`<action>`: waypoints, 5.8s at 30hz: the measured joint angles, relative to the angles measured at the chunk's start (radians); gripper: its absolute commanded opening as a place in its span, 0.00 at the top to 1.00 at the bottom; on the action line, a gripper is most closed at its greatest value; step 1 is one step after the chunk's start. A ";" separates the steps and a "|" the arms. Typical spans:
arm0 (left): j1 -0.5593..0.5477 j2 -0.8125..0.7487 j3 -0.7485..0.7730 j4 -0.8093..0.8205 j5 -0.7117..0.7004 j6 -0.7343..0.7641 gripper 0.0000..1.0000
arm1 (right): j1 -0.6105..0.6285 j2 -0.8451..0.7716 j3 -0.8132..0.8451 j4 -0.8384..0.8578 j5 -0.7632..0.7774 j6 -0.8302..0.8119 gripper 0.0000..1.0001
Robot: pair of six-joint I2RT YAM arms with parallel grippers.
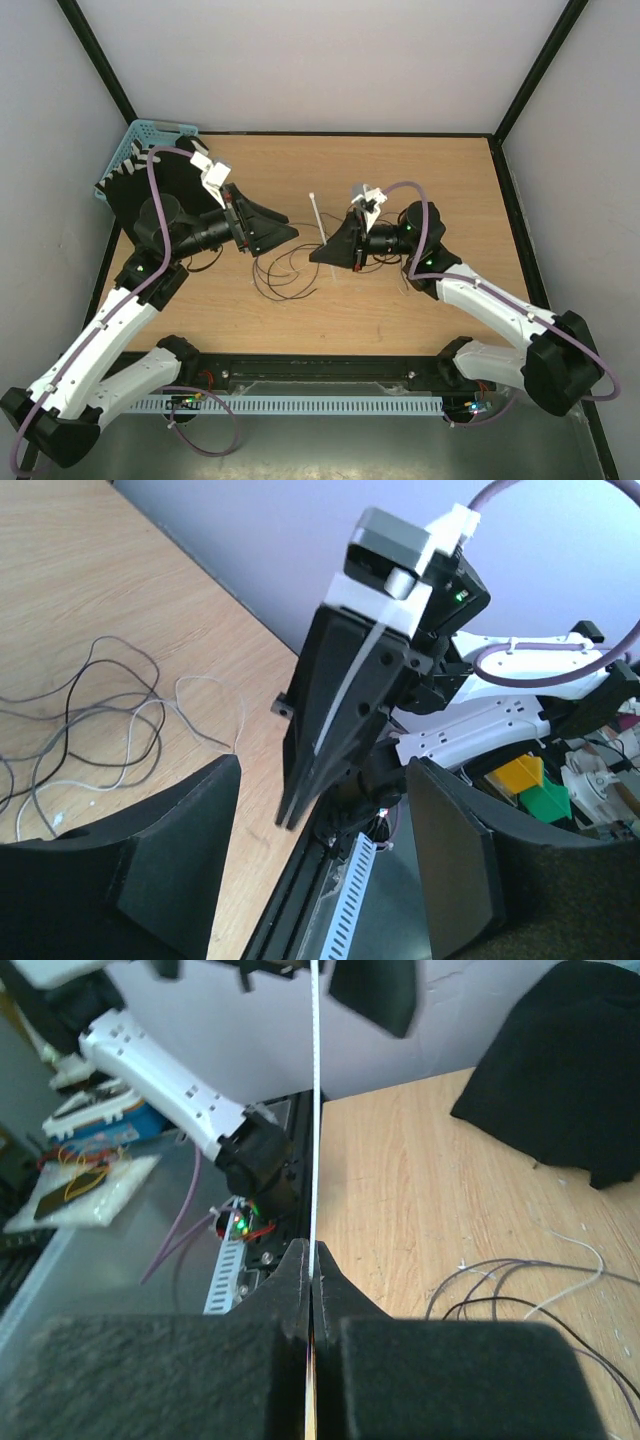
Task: Zip-tie the wires
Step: Pick up the ribbon at the center of the board, then tie the cable at the center of the board.
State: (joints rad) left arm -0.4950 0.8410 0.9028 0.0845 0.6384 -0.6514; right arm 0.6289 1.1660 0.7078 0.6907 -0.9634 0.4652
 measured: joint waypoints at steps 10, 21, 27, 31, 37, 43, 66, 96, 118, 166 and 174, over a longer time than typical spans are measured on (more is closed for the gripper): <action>-0.086 -0.005 -0.014 0.153 0.039 -0.004 0.37 | 0.087 -0.051 0.002 -0.103 -0.001 -0.130 1.00; -0.126 0.027 -0.050 0.244 0.013 0.019 0.50 | 0.143 -0.053 0.002 -0.092 0.024 -0.128 1.00; -0.129 0.040 -0.081 0.310 -0.007 0.013 0.81 | 0.172 -0.037 0.002 -0.048 0.052 -0.106 0.99; -0.129 0.038 -0.097 0.357 -0.015 0.007 1.00 | 0.178 -0.027 0.002 -0.039 0.077 -0.101 0.87; -0.129 0.013 -0.126 0.385 -0.043 -0.008 1.00 | 0.179 -0.051 -0.007 -0.048 0.205 -0.108 0.29; -0.114 0.014 -0.123 0.397 -0.020 -0.031 1.00 | 0.179 -0.255 -0.092 -0.068 0.351 -0.193 0.01; -0.074 0.121 0.132 0.404 0.593 -0.074 1.00 | 0.182 -0.810 -0.380 -0.102 0.750 -0.550 0.01; 0.188 0.539 0.173 0.410 0.082 0.345 1.00 | 0.182 -0.741 -0.438 -0.116 0.948 -0.597 0.01; 0.254 1.193 0.528 0.435 -0.084 0.445 1.00 | 0.182 -0.774 -0.438 -0.162 0.975 -0.598 0.01; 0.057 1.057 -0.053 0.797 -0.040 0.317 1.00 | 0.182 -0.523 -0.389 -0.267 0.871 -0.513 0.13; 0.050 1.053 -0.074 0.798 -0.006 0.309 1.00 | 0.182 -0.482 -0.436 -0.275 0.859 -0.487 0.07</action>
State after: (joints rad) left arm -0.4450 1.8938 0.8284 0.8829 0.6323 -0.3424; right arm 0.8104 0.6842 0.2714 0.4156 -0.1043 -0.0216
